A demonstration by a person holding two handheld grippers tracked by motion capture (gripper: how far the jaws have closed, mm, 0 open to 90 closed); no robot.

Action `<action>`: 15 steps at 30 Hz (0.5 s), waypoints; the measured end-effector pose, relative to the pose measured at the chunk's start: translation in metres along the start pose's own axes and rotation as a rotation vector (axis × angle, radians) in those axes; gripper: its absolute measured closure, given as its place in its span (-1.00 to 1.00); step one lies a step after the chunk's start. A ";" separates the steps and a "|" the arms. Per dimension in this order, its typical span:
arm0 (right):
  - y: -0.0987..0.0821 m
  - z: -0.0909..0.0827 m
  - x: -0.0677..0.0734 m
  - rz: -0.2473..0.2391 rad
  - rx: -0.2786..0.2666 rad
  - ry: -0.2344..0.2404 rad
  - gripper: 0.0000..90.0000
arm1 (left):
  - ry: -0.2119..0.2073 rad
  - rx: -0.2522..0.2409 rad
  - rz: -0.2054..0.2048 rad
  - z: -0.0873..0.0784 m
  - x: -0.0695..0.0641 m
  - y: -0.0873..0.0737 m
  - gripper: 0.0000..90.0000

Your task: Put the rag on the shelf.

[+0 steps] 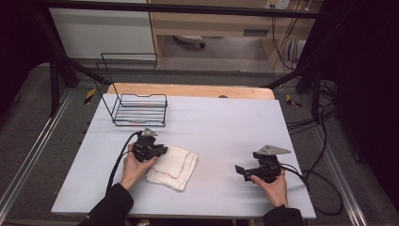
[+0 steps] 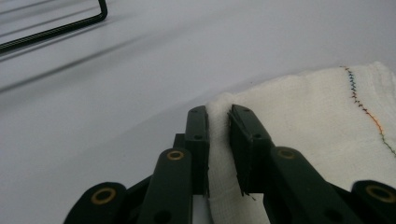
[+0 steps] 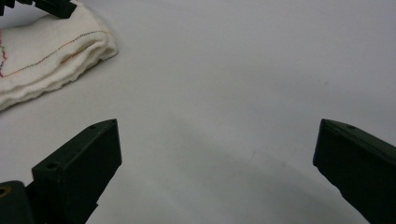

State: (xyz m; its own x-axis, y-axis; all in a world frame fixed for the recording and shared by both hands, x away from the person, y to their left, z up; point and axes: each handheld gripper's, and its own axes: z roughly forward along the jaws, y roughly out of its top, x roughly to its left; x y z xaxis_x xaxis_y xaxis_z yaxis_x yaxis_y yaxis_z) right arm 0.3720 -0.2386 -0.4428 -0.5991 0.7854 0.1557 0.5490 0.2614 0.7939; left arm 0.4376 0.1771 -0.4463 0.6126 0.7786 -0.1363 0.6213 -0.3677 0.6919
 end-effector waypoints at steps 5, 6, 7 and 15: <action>0.016 0.016 0.019 -0.012 0.000 0.000 -0.96 | 0.015 0.006 0.032 0.000 -0.003 0.001 0.73; 0.016 0.016 0.019 -0.012 0.000 0.000 -0.96 | 0.013 0.006 0.031 0.000 -0.002 0.001 0.73; 0.019 0.019 0.022 -0.018 0.003 0.000 -0.96 | 0.008 0.007 0.029 0.000 -0.001 0.001 0.73; 0.042 0.051 0.052 -0.027 0.013 0.015 -0.93 | 0.011 0.004 0.044 0.001 -0.002 0.001 0.74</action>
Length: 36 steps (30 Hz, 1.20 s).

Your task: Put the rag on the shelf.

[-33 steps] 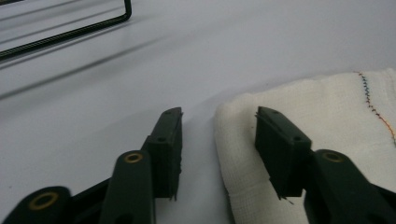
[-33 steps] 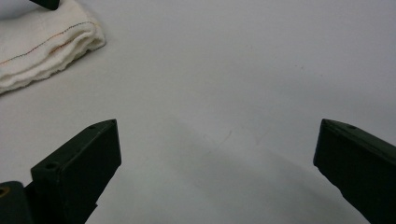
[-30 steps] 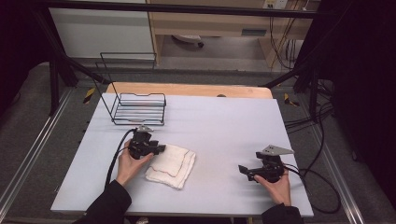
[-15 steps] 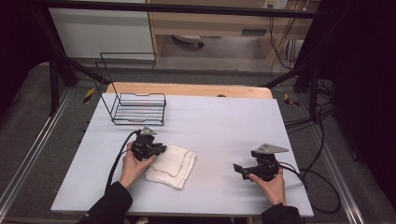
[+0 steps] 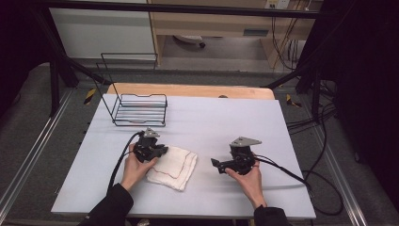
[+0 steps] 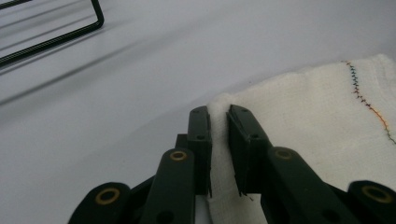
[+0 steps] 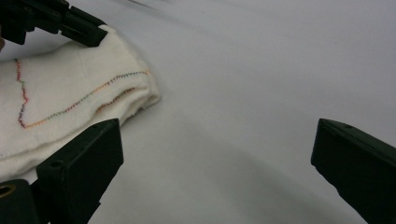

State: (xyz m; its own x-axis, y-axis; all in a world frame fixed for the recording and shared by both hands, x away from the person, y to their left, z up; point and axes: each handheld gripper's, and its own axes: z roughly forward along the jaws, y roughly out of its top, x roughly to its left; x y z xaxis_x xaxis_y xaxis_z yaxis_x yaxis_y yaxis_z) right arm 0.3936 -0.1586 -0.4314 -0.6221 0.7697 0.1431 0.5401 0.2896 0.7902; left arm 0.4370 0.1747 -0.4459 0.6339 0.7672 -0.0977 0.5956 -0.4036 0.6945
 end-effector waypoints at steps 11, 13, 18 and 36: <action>0.020 0.044 0.034 -0.006 0.042 0.030 -0.70 | 0.008 -0.002 0.017 0.000 -0.001 0.000 0.76; 0.023 0.051 0.039 -0.013 0.051 0.032 -0.63 | 0.006 -0.003 0.019 0.000 -0.001 0.000 0.76; 0.026 0.070 0.045 0.009 0.080 0.040 -0.38 | 0.005 -0.003 0.016 0.000 -0.001 0.000 0.76; 0.016 0.073 0.054 0.076 0.103 0.065 0.41 | 0.014 -0.008 0.049 0.000 -0.002 -0.001 0.74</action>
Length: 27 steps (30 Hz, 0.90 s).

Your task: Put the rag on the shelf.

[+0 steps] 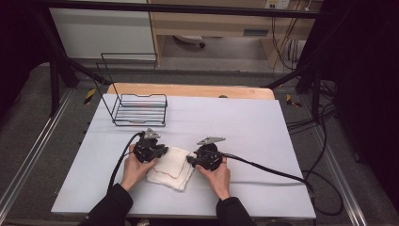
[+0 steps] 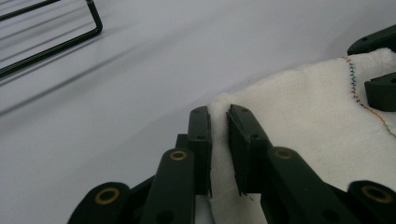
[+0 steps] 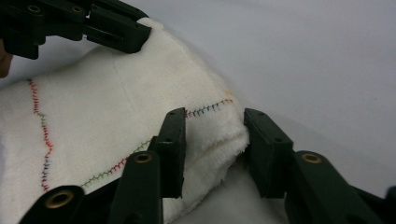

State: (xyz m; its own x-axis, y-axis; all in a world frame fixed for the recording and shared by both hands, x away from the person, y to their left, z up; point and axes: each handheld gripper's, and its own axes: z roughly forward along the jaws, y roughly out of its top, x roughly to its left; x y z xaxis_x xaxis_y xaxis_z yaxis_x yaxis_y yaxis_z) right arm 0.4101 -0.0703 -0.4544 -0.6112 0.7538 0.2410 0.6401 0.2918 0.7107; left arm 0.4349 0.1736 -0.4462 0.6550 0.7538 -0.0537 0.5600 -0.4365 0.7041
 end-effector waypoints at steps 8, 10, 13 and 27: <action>-0.001 0.001 0.002 0.065 0.007 0.030 0.73 | -0.014 -0.008 -0.019 0.000 0.002 -0.001 0.74; -0.001 0.001 0.002 0.058 0.003 0.029 0.75 | -0.015 -0.010 -0.023 -0.001 0.002 -0.001 0.76; 0.000 0.000 0.002 0.058 0.004 0.033 0.78 | -0.025 -0.015 -0.038 -0.001 0.003 -0.002 0.80; 0.008 -0.021 0.012 0.000 -0.081 0.059 0.80 | -0.043 -0.112 -0.057 -0.029 0.004 0.001 0.84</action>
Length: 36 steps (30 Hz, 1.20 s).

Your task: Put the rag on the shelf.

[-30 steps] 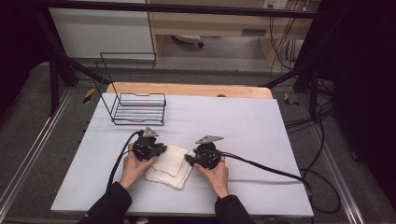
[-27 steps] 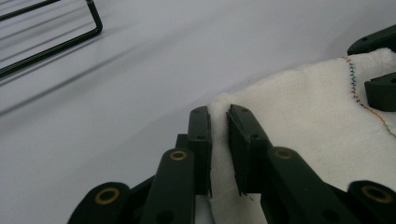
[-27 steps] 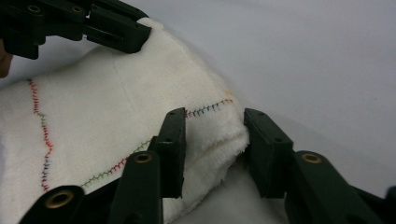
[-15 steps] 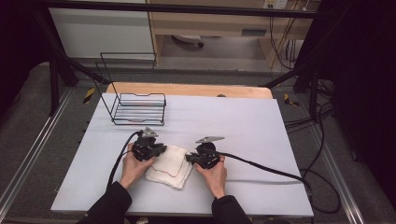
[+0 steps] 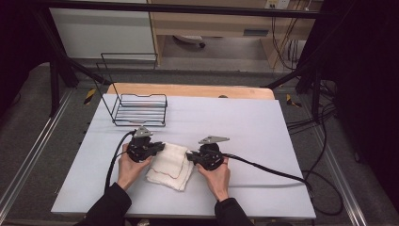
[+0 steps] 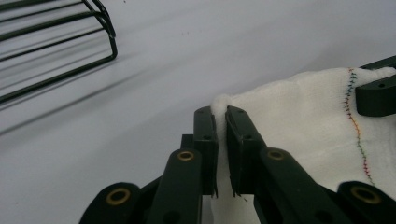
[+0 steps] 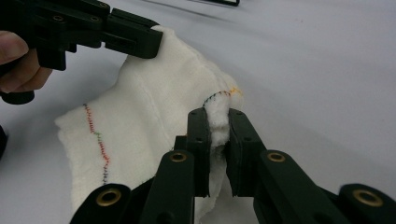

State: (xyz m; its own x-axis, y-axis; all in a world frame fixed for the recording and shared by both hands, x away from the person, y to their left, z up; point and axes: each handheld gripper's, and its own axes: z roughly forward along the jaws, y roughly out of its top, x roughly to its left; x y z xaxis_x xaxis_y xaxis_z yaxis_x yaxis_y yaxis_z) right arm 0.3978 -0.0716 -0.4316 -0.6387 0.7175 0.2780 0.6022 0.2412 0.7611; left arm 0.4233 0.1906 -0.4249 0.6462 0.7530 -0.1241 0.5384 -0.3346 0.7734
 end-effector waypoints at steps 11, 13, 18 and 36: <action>0.014 -0.014 0.016 -0.065 -0.085 0.008 0.80 | 0.008 -0.107 0.008 -0.032 -0.003 0.003 0.85; 0.015 -0.017 0.017 -0.070 -0.108 0.014 0.81 | 0.005 -0.125 0.011 -0.037 -0.002 0.004 0.85; 0.018 -0.022 0.018 -0.077 -0.136 0.017 0.81 | 0.002 -0.169 0.021 -0.046 -0.005 0.007 0.85; 0.040 -0.041 0.039 -0.182 -0.241 0.006 0.81 | 0.018 -0.289 0.014 -0.075 -0.007 0.012 0.84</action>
State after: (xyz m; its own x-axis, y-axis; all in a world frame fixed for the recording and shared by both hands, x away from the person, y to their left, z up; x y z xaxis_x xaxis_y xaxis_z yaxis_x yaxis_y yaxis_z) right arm 0.3772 -0.0605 -0.3666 -0.7291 0.6726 0.1267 0.3469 0.2036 0.9156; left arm 0.3853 0.2235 -0.3681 0.6419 0.7599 -0.1031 0.3511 -0.1717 0.9205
